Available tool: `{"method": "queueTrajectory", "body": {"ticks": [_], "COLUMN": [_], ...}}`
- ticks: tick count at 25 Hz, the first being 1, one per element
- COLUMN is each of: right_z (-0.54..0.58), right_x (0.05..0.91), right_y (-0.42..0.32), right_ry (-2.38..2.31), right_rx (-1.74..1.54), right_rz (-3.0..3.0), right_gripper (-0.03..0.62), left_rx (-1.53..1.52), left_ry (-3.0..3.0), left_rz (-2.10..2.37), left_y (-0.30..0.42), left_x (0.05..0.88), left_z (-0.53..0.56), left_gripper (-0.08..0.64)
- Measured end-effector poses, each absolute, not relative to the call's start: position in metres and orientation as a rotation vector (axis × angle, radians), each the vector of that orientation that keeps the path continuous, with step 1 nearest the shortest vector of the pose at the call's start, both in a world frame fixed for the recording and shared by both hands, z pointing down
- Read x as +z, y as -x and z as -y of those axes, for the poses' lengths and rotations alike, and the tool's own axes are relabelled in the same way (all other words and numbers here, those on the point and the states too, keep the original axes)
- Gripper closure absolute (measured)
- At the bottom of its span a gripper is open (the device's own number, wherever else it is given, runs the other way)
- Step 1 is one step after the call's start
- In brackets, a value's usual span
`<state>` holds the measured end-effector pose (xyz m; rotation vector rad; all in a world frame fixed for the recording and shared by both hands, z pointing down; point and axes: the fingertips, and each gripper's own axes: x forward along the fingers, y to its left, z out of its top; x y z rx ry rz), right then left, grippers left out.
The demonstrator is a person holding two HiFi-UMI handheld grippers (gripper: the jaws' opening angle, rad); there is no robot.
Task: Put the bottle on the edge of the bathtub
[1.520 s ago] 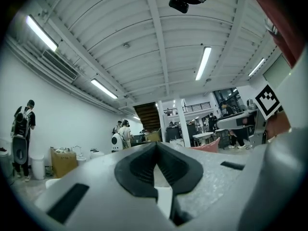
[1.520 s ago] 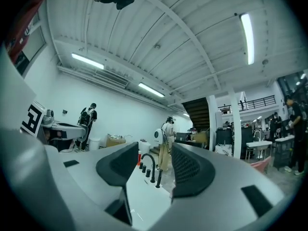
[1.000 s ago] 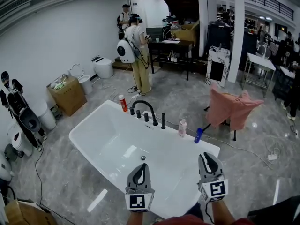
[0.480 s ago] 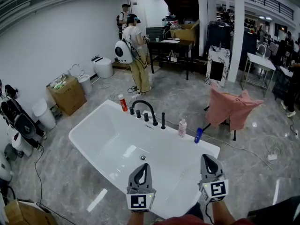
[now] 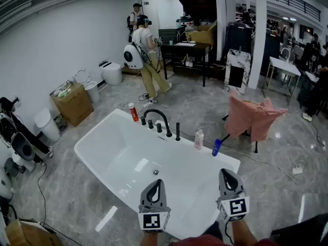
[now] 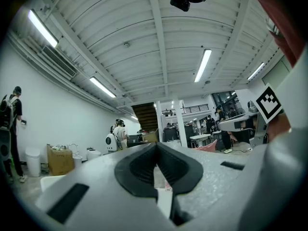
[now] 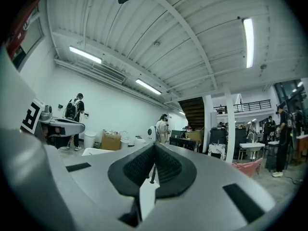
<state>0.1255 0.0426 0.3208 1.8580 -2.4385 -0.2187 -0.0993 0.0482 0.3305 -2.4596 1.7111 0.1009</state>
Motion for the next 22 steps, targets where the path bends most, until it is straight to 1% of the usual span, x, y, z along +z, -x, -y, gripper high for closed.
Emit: {"method": "queueTrajectory", "body": {"ticks": [17, 22], "right_z": [-0.040, -0.034], "right_x": [0.333, 0.332], "right_y": [-0.136, -0.136], "right_ry": [-1.876, -1.881], "right_rx": [-0.176, -0.183], "right_rz": [2.412, 2.418], "right_gripper": [0.592, 0.592], "left_rx": [0.036, 0.063], "left_ry": [2.490, 2.482], "left_rz": [-1.703, -1.674], "left_y": [0.092, 0.089], "left_x": [0.344, 0.342], "left_z": [-0.041, -0.034], "left_gripper": [0.555, 0.555]}}
